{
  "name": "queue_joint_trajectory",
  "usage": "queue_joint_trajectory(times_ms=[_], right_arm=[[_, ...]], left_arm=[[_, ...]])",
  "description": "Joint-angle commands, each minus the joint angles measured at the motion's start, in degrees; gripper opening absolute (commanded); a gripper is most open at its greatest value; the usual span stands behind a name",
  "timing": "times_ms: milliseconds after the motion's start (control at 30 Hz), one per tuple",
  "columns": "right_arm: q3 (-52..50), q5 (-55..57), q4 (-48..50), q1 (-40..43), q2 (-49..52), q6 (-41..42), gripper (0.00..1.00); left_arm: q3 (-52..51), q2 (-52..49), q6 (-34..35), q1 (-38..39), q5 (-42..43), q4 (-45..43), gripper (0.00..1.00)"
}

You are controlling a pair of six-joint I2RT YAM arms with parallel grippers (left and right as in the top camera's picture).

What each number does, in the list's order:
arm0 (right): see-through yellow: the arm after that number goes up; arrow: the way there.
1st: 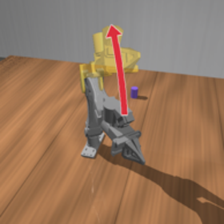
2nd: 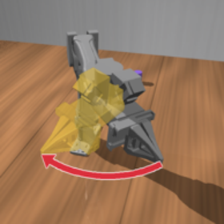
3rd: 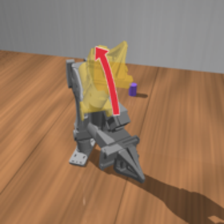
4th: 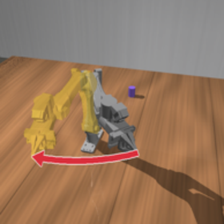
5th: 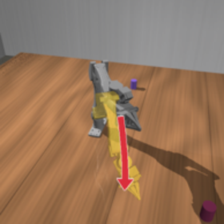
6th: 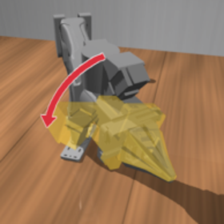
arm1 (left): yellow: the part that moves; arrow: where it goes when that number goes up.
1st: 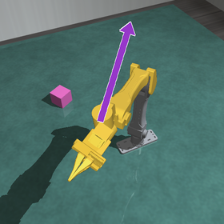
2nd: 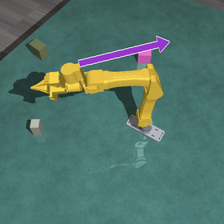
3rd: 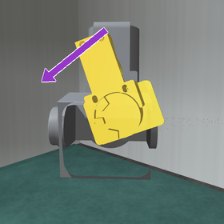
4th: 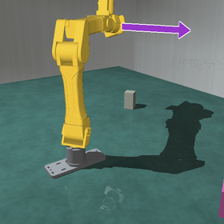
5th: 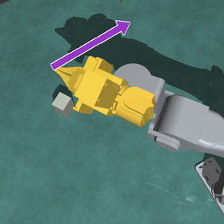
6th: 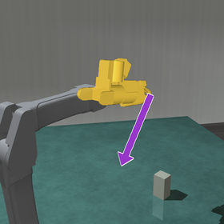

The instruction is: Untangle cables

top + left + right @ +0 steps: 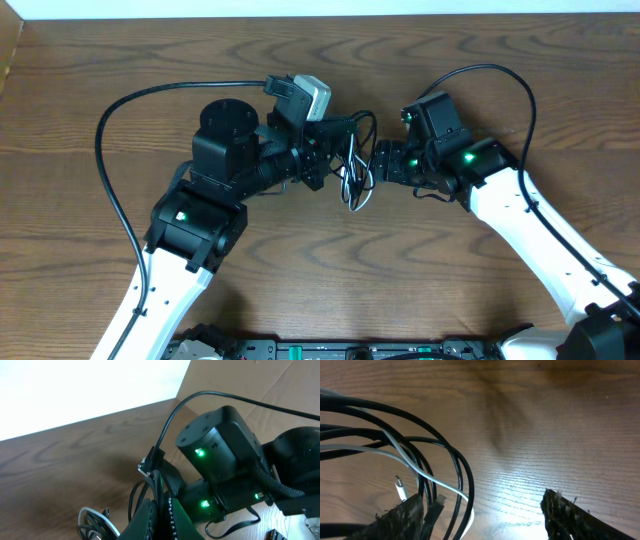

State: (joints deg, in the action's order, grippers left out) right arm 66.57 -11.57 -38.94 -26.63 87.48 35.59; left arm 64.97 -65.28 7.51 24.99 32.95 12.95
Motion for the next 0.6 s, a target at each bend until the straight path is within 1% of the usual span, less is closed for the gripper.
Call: queue_joint_trajectory(times_ms=[0,267,333,367,400,433,467,567], right_arm=[[-0.37,0.92,0.15,-0.90,1.51,2.58,0.72],[-0.37,0.22,1.44,-4.00,5.44,6.62,0.73],[-0.37,-0.13,2.08,-4.87,6.19,7.26,0.70],[-0.37,-0.20,2.64,-5.42,6.45,7.30,0.63],[-0.37,-0.13,2.95,-5.75,6.69,7.61,0.49],[-0.37,-0.15,3.41,-6.08,6.84,7.72,0.22],[-0.37,-0.15,3.65,-6.12,6.97,8.13,0.02],[-0.37,-0.02,3.61,-6.10,7.04,8.55,0.01]], left_arm=[[1.07,0.20,0.11,0.22,0.94,-2.03,0.08],[1.07,0.20,0.55,0.22,0.90,-6.12,0.08],[1.07,0.20,0.55,0.22,0.90,-6.23,0.08],[1.07,0.17,0.55,0.22,0.90,-6.23,0.08],[1.07,0.17,0.55,0.22,0.90,-6.23,0.08],[1.07,0.17,0.55,0.22,0.66,-6.23,0.08],[1.07,0.17,0.52,0.22,0.42,-6.23,0.08],[1.07,0.17,0.55,0.22,-0.20,-6.23,0.08]])
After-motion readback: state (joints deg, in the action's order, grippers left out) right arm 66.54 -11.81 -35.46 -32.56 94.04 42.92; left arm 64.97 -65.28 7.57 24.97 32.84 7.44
